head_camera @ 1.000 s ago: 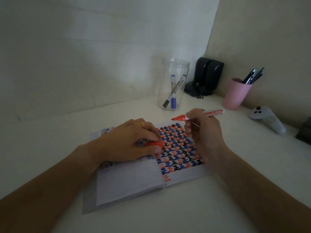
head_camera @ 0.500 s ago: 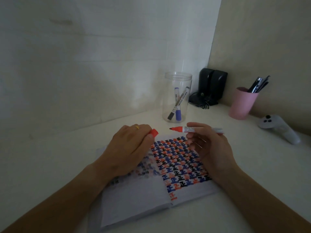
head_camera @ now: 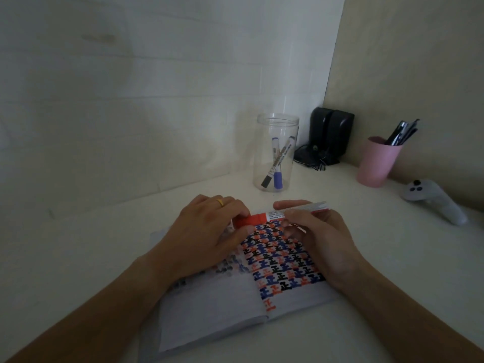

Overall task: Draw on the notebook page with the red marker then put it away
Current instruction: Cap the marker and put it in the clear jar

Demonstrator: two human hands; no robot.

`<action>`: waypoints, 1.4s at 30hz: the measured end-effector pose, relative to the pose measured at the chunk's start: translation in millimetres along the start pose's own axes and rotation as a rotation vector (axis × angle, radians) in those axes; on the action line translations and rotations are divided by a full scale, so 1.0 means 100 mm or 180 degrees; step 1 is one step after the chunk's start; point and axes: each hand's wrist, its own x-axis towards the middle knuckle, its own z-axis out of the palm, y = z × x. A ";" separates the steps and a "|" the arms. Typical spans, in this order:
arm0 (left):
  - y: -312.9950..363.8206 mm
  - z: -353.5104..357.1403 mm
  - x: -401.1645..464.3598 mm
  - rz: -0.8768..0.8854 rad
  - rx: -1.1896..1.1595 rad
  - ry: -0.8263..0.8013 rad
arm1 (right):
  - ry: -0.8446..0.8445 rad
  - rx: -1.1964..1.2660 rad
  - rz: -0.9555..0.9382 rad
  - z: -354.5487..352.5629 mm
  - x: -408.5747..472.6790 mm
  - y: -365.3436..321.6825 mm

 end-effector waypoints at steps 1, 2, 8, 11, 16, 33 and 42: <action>0.01 0.00 0.01 0.0009 -0.0004 0.0024 | 0.0013 0.0021 0.0022 0.01 -0.01 0.00; 0.02 -0.01 0.01 0.0018 -0.0008 0.0058 | 0.0063 0.0055 0.0024 0.01 -0.01 0.00; 0.13 -0.01 0.02 0.0020 -0.0094 0.0252 | 0.0264 0.0295 -0.0062 0.06 -0.01 -0.04; 0.19 0.02 0.04 -0.0023 -0.0231 0.0221 | 0.0331 0.0588 -0.0078 0.09 -0.02 -0.06; 0.17 0.06 0.02 0.0190 -0.0014 0.0314 | 0.0335 0.0809 -0.0075 0.11 -0.07 -0.05; 0.15 -0.08 0.07 0.0094 0.0131 0.0202 | 0.0627 -0.0247 0.0012 0.11 0.01 -0.01; -0.05 -0.12 0.03 -0.0402 0.0466 0.0302 | 0.1458 -0.1376 -0.1878 0.37 0.98 -1.18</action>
